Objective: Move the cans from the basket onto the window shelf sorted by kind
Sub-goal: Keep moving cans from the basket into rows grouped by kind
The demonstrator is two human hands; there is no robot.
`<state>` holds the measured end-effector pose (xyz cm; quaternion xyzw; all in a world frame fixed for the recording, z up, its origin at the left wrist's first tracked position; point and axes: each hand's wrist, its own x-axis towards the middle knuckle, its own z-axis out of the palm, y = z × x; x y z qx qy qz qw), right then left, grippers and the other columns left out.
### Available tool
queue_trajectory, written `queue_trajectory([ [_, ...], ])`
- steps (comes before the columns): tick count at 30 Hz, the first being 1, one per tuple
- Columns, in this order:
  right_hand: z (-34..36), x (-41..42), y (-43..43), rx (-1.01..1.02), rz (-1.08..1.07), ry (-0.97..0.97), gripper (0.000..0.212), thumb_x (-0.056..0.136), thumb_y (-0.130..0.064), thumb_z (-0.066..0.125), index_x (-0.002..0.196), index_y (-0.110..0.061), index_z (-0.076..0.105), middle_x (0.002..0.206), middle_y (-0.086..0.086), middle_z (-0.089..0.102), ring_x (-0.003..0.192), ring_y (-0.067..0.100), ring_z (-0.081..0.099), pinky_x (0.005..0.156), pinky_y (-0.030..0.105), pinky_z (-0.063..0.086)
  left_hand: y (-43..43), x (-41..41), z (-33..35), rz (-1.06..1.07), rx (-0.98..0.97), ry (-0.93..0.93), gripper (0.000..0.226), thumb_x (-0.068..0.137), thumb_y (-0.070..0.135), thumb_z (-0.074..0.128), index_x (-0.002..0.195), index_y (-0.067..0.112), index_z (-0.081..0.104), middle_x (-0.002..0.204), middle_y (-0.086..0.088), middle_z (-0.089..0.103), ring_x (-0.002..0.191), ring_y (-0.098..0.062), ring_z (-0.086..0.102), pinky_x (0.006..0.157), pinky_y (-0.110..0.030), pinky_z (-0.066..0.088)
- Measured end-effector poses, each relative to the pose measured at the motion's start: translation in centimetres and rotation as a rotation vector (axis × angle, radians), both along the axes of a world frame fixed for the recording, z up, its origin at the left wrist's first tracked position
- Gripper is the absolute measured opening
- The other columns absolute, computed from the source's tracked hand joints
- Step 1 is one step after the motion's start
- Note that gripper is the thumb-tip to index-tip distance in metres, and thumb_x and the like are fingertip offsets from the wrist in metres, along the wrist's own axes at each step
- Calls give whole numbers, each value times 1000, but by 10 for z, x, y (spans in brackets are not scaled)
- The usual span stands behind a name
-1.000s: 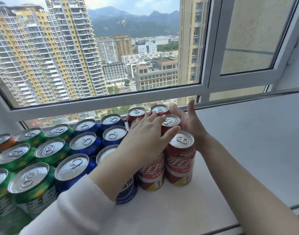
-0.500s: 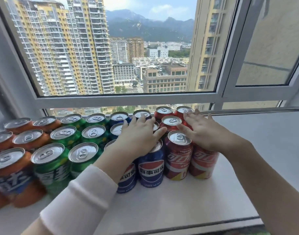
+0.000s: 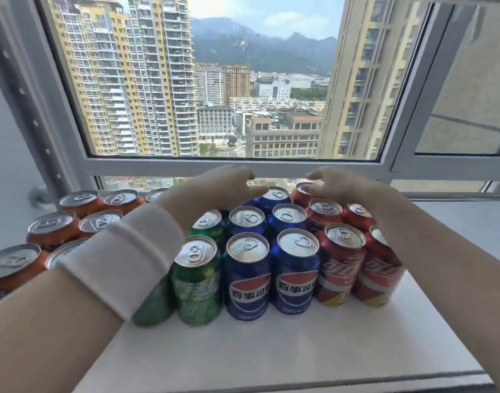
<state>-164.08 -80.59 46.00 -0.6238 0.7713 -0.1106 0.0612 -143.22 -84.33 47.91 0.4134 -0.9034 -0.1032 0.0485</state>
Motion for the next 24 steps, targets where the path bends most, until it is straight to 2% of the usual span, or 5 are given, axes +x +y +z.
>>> queue_trajectory([
  [4, -2, -5, -12, 74, 45, 39, 53, 85, -44, 60, 130, -17, 52, 133, 1, 54, 120, 20, 50, 93, 28, 38, -17, -31, 0, -80, 10, -52, 57, 95, 44, 40, 141, 11, 36, 145, -6, 40, 130, -22, 41, 104, -30, 31],
  [8, -3, -12, -21, 32, 67, 2, 53, 79, -38, 70, 125, -17, 57, 127, 0, 58, 115, 18, 53, 91, 27, 39, -29, -51, -5, -134, -4, -93, 54, 96, 43, 40, 139, 10, 39, 143, -5, 43, 129, -21, 41, 105, -29, 31],
  [16, 1, -20, -28, 61, 169, 67, 43, 81, -39, 68, 119, -21, 62, 122, -5, 60, 99, 8, 50, 85, 25, 37, -41, -68, -10, -181, -8, -60, 51, 94, 44, 44, 134, 12, 47, 135, -5, 52, 120, -21, 50, 102, -31, 37],
  [21, 8, -42, -20, -5, 103, 10, 53, 83, -38, 63, 129, -13, 51, 132, 2, 55, 118, 18, 52, 92, 26, 38, -44, -87, -13, -223, -65, -63, 53, 94, 39, 47, 138, 11, 40, 141, -6, 45, 127, -22, 44, 104, -32, 33],
  [24, 8, -63, -7, 1, 20, 0, 53, 80, -38, 66, 125, -12, 55, 129, 4, 57, 117, 19, 53, 88, 24, 38, -43, -103, -15, -262, -86, -88, 51, 95, 37, 46, 138, 9, 40, 140, -7, 46, 126, -23, 44, 103, -31, 33],
])
